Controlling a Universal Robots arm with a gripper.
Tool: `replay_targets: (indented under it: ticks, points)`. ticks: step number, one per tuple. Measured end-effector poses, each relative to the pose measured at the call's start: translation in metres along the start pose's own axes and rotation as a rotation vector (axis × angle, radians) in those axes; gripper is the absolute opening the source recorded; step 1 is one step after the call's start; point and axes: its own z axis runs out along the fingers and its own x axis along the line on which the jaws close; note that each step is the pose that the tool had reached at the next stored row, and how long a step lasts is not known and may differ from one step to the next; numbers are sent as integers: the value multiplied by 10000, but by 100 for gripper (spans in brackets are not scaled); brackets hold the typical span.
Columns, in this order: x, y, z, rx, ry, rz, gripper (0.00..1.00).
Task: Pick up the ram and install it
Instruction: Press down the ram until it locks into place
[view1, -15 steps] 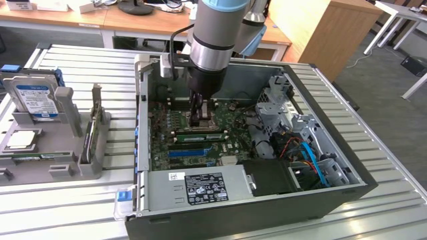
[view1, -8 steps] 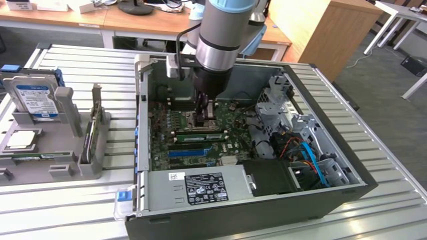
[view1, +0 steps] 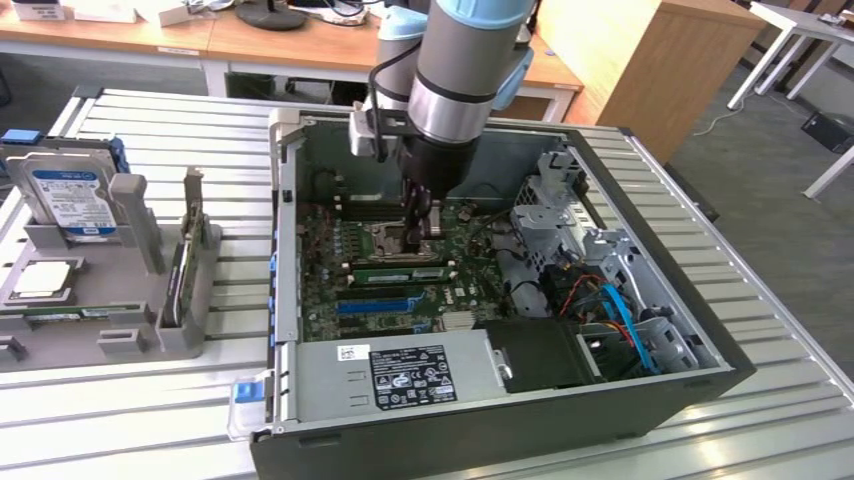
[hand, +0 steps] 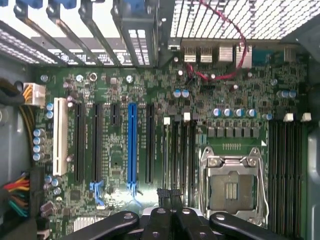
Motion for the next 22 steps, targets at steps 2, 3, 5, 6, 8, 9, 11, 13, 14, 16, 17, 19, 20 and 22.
replay_targets:
  ticks: [2, 3, 5, 6, 8, 9, 11, 13, 14, 16, 17, 19, 20, 22]
  points:
    - [0, -24, 0, 0, -1, -1, 11]
    - [0, -30, 0, 0, -1, -1, 11]
    - [-1, -30, 0, 0, -1, 0, 11]
    - [-1, -31, 0, 0, -1, 1, 11]
    - [-1, -49, -1, 1, -1, -1, 11]
    - [-1, -61, -1, 0, -1, -1, 11]
    - [-1, -70, -1, 1, -1, -1, 11]
    - [-1, -70, -1, 0, -1, 0, 11]
    - [-1, -71, -1, 0, -1, -1, 11]
    - [-1, -70, -1, 0, -2, -1, 11]
    - [-1, -71, -1, 1, -2, -1, 11]
    - [-1, -71, -1, 1, -2, -1, 11]
    - [-1, -71, -1, 1, -3, -1, 11]
    - [-1, -71, -1, 1, -2, -1, 11]
